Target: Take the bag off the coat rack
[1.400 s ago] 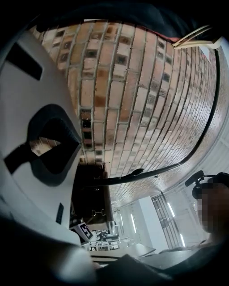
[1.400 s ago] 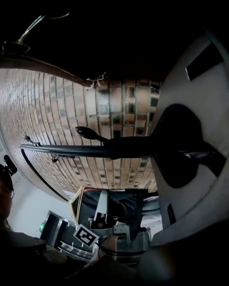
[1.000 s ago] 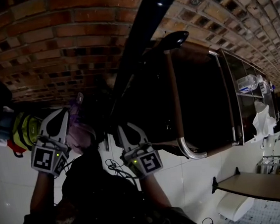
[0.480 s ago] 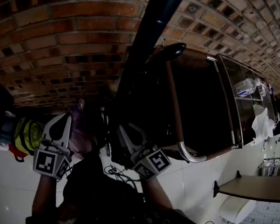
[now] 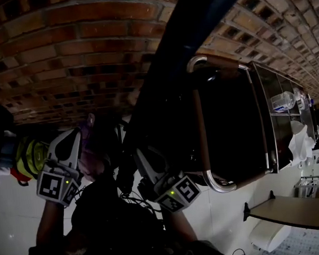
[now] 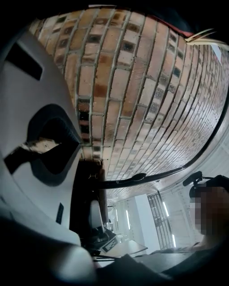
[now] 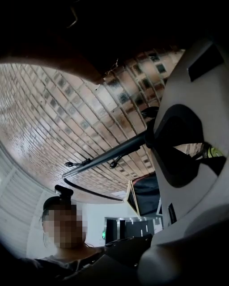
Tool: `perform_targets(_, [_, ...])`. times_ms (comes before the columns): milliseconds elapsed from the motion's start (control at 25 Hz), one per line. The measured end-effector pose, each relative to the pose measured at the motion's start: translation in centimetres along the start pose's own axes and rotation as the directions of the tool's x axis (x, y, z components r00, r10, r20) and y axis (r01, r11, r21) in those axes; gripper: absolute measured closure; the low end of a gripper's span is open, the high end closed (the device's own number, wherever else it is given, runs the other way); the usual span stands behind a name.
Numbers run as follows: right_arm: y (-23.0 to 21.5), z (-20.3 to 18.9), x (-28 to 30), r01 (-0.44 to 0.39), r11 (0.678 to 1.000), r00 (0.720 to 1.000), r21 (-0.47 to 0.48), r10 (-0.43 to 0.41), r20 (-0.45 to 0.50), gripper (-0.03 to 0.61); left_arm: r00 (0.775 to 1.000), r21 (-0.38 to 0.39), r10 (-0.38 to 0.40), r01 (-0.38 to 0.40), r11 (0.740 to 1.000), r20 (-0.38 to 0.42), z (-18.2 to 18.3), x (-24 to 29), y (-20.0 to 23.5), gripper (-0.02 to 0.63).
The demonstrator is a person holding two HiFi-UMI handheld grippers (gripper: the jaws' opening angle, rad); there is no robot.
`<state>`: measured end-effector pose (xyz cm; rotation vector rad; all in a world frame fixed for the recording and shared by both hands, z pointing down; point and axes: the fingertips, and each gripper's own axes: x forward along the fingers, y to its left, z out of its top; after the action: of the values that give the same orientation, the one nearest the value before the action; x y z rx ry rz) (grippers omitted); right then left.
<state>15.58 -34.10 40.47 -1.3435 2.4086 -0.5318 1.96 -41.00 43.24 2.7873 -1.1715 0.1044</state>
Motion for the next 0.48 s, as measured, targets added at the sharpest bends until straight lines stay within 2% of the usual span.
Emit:
perform_targets(160, [1.1, 3.2, 0.1, -0.02, 1.0, 0.998, -0.004, 0.02, 0.051, 0.549, 1.0, -0.002, -0.019, 0.019, 1.0, -0.011, 0.3, 0.9, 0.1, 0.586])
perform_targets(480, [4.7, 9.5, -1.5, -0.042, 0.987, 0.99, -0.154, 0.062, 0.128, 0.549, 0.997, 0.001, -0.076, 0.076, 0.997, 0.026, 2.9, 2.0, -0.9, 0.586])
